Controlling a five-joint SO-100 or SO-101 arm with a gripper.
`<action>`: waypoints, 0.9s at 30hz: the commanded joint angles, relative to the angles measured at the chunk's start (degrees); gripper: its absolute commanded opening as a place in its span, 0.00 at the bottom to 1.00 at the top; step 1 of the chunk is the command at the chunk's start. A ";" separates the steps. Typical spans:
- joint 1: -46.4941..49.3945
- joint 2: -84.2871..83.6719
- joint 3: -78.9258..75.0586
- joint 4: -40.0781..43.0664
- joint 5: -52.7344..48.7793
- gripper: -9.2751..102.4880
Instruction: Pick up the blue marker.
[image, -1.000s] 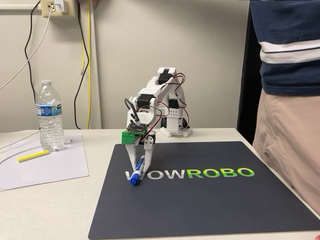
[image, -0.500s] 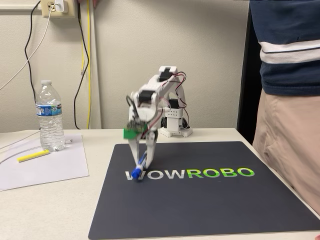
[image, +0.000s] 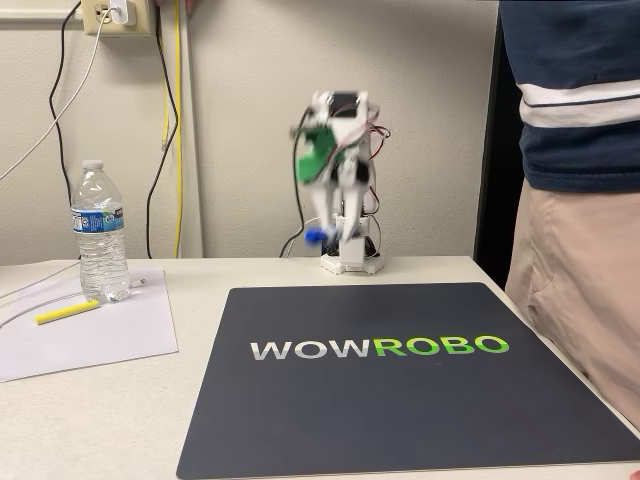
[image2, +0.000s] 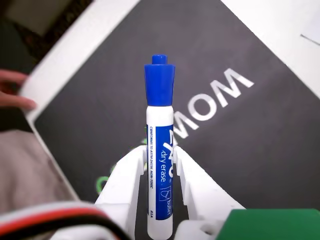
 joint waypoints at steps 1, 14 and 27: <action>-0.70 7.82 -0.70 -2.55 10.90 0.14; -5.10 38.14 33.05 -30.76 42.28 0.14; -6.06 47.02 52.82 -49.04 48.52 0.14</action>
